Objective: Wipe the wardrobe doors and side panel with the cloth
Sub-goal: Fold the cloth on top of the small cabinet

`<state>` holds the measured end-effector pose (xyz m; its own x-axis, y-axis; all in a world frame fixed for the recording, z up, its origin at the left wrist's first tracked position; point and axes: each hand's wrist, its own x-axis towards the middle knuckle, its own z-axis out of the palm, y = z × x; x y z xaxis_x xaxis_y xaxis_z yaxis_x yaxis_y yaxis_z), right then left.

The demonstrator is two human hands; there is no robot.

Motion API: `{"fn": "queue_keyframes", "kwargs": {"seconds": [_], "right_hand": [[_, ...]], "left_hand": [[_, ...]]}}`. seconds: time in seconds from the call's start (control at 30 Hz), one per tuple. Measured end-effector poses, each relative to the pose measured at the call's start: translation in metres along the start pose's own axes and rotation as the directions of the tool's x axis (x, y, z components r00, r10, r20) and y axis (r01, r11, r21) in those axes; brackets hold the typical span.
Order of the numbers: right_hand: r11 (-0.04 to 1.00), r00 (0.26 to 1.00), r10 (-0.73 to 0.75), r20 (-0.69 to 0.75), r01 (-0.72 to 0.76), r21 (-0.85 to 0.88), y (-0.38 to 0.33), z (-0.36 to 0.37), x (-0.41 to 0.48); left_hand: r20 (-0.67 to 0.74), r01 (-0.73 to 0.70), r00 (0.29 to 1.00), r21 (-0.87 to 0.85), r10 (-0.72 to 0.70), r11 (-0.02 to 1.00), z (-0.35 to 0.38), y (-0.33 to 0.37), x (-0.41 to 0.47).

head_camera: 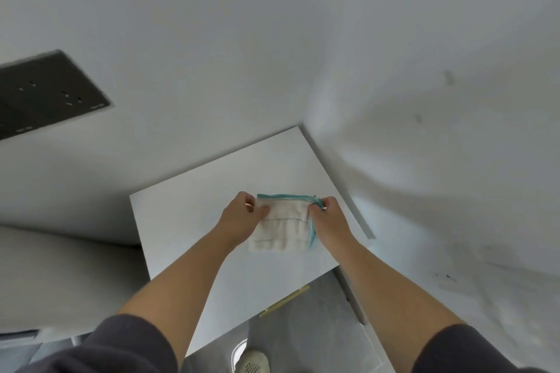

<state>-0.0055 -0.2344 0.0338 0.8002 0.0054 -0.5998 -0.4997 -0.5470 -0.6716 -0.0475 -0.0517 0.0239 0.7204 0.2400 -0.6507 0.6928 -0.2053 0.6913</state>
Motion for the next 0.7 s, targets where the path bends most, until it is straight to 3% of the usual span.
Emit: {"fn": "queue_keyframes", "kwargs": {"seconds": [0.13, 0.3, 0.57, 0.7], "right_hand": [[0.981, 1.000, 0.001, -0.018, 0.003, 0.193, -0.044, -0.053, -0.050], [0.953, 0.995, -0.095, 0.030, 0.082, 0.292, -0.098, -0.124, -0.128], [0.797, 0.935, -0.306, -0.177, 0.353, 0.489, -0.164, -0.224, -0.308], [0.689, 0.896, -0.400, -0.192, 0.432, 0.581, -0.161, -0.284, -0.398]], "left_hand": [[0.003, -0.129, 0.992, -0.085, 0.130, 0.988, -0.020, 0.058, -0.051], [0.009, -0.305, 0.951, -0.142, 0.309, 0.942, -0.049, 0.142, -0.135], [-0.047, -0.679, 0.733, -0.112, 0.678, 0.726, -0.049, 0.257, -0.311], [-0.073, -0.781, 0.622, -0.137, 0.780, 0.610, -0.027, 0.295, -0.396]]}}
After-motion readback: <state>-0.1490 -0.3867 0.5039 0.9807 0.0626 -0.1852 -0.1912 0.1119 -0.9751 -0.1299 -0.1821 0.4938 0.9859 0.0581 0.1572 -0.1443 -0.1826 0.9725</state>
